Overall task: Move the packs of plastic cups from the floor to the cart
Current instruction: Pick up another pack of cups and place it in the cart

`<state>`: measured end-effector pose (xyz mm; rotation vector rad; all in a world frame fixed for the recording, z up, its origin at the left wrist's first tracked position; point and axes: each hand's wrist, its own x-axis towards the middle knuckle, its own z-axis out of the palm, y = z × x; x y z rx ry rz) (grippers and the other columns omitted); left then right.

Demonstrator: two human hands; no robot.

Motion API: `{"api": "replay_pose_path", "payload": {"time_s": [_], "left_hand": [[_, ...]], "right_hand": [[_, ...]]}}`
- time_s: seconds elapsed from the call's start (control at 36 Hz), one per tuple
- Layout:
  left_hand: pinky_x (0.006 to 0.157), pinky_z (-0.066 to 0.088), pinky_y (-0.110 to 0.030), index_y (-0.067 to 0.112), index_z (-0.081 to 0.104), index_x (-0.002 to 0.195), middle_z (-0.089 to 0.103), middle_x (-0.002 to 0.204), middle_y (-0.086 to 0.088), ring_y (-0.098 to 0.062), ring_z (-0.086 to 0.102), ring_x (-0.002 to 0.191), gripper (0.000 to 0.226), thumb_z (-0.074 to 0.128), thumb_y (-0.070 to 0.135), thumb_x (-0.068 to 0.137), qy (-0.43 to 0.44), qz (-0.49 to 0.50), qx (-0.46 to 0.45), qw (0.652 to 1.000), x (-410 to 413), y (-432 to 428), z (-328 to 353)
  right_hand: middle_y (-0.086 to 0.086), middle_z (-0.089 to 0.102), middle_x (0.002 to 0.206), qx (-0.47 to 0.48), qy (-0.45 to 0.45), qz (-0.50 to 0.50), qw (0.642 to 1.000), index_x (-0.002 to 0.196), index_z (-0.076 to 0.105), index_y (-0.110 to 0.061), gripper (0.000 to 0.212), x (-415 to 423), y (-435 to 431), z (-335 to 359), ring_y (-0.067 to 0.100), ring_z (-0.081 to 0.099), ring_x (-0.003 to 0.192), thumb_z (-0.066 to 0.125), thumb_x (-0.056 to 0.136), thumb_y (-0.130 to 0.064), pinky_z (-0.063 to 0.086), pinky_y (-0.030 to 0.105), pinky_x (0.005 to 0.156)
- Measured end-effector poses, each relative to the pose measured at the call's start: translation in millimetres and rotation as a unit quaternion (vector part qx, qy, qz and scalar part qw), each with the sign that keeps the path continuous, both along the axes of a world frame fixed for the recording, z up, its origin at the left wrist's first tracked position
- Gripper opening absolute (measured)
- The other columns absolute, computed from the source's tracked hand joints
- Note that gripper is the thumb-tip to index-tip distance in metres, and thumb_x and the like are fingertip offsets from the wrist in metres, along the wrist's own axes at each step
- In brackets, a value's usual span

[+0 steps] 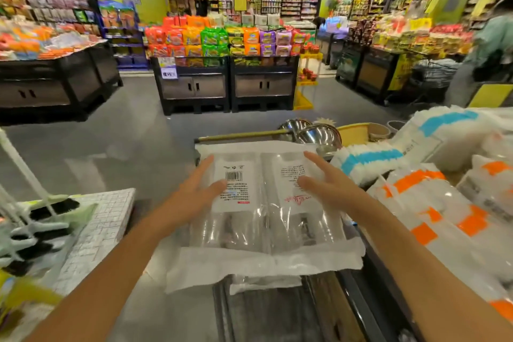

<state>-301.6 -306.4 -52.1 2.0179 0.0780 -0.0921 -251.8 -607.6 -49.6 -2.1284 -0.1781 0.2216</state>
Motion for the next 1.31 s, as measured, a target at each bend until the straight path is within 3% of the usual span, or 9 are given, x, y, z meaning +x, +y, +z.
{"api": "replay_pose_path", "payload": {"time_s": [0.25, 0.42, 0.56, 0.75, 0.83, 0.92, 1.03, 1.14, 1.31], "left_hand": [[0.065, 0.046, -0.002, 0.05, 0.013, 0.15, 0.047, 0.128, 0.028, 0.007, 0.056, 0.096, 0.07, 0.056, 0.033, 0.098, 0.071, 0.013, -0.047, 0.996, 53, -20, -99], [0.074, 0.042, 0.002, 0.039, 0.016, 0.153, 0.043, 0.118, 0.039, 0.021, 0.05, 0.096, 0.071, 0.057, 0.021, 0.098, 0.132, 0.048, -0.031, 0.99, 76, -50, -195], [0.077, 0.036, 0.004, 0.051, 0.012, 0.15, 0.039, 0.132, 0.019, 0.022, 0.039, 0.098, 0.073, 0.057, 0.029, 0.097, 0.209, 0.074, -0.014, 0.975, 76, -70, -293], [0.112, 0.038, -0.032, 0.068, 0.008, 0.142, 0.029, 0.151, 0.016, 0.001, 0.035, 0.134, 0.079, 0.057, 0.024, 0.098, 0.259, 0.074, -0.014, 0.963, 56, -84, -417], [0.11, 0.041, -0.048, 0.064, 0.011, 0.145, 0.022, 0.157, 0.014, -0.012, 0.035, 0.139, 0.078, 0.057, 0.023, 0.097, 0.292, 0.091, -0.03, 0.951, 48, -90, -460], [0.097, 0.042, -0.014, 0.059, 0.003, 0.147, 0.016, 0.151, 0.015, 0.007, 0.038, 0.12, 0.077, 0.049, 0.018, 0.101, 0.317, 0.101, -0.01, 0.943, 40, -98, -492], [0.092, 0.053, -0.053, 0.071, -0.003, 0.139, 0.015, 0.153, 0.013, -0.024, 0.045, 0.128, 0.085, 0.051, 0.022, 0.096, 0.342, 0.111, 0.02, 0.933, 33, -99, -534], [0.103, 0.035, -0.037, 0.068, -0.003, 0.14, 0.015, 0.145, 0.014, -0.013, 0.033, 0.127, 0.083, 0.05, 0.02, 0.099, 0.313, 0.117, 0.05, 0.941, 28, -112, -538], [0.109, 0.04, -0.049, 0.072, -0.003, 0.138, 0.009, 0.154, 0.015, -0.02, 0.029, 0.141, 0.083, 0.047, 0.019, 0.099, 0.319, 0.129, 0.059, 0.937, 10, -127, -546]], "right_hand": [[-0.012, 0.061, 0.13, -0.029, 0.03, 0.012, 0.999, 0.149, 0.029, -0.049, 0.067, 59, -14, -94, 0.0, 0.064, 0.104, 0.064, 0.092, -0.043, 0.051, 0.015, 0.084], [-0.02, 0.048, 0.137, 0.003, 0.093, 0.025, 0.995, 0.147, 0.03, -0.05, 0.068, 89, -30, -198, -0.018, 0.052, 0.11, 0.068, 0.092, -0.035, 0.049, 0.009, 0.083], [-0.022, 0.043, 0.148, -0.026, 0.141, 0.05, 0.988, 0.149, 0.024, -0.054, 0.074, 95, -48, -306, 0.004, 0.042, 0.136, 0.065, 0.088, -0.053, 0.042, 0.047, 0.111], [-0.012, 0.034, 0.154, -0.055, 0.206, 0.008, 0.977, 0.15, 0.02, -0.054, 0.075, 67, -50, -424, 0.006, 0.035, 0.139, 0.065, 0.092, -0.044, 0.037, 0.041, 0.114], [-0.025, 0.015, 0.159, -0.073, 0.217, 0.02, 0.973, 0.151, 0.016, -0.053, 0.069, 55, -49, -468, -0.001, 0.013, 0.147, 0.057, 0.096, -0.047, 0.019, 0.028, 0.119], [-0.037, 0.002, 0.15, -0.067, 0.244, 0.018, 0.967, 0.146, 0.009, -0.055, 0.066, 44, -44, -501, -0.015, 0.004, 0.139, 0.053, 0.099, -0.04, 0.007, 0.011, 0.113], [-0.027, 0.005, 0.146, -0.038, 0.29, -0.008, 0.956, 0.144, 0.01, -0.038, 0.071, 41, -28, -528, -0.012, 0.006, 0.134, 0.05, 0.099, 0.0, 0.005, -0.012, 0.094], [-0.027, 0.003, 0.147, -0.067, 0.264, -0.005, 0.962, 0.143, 0.012, -0.038, 0.077, 35, -25, -554, -0.024, -0.001, 0.134, 0.052, 0.095, 0.008, 0.004, -0.001, 0.11], [-0.011, 0.007, 0.162, -0.145, 0.257, -0.024, 0.955, 0.147, 0.008, -0.057, 0.087, 19, -37, -576, 0.009, 0.009, 0.149, 0.059, 0.095, -0.01, 0.018, 0.038, 0.121]]}}
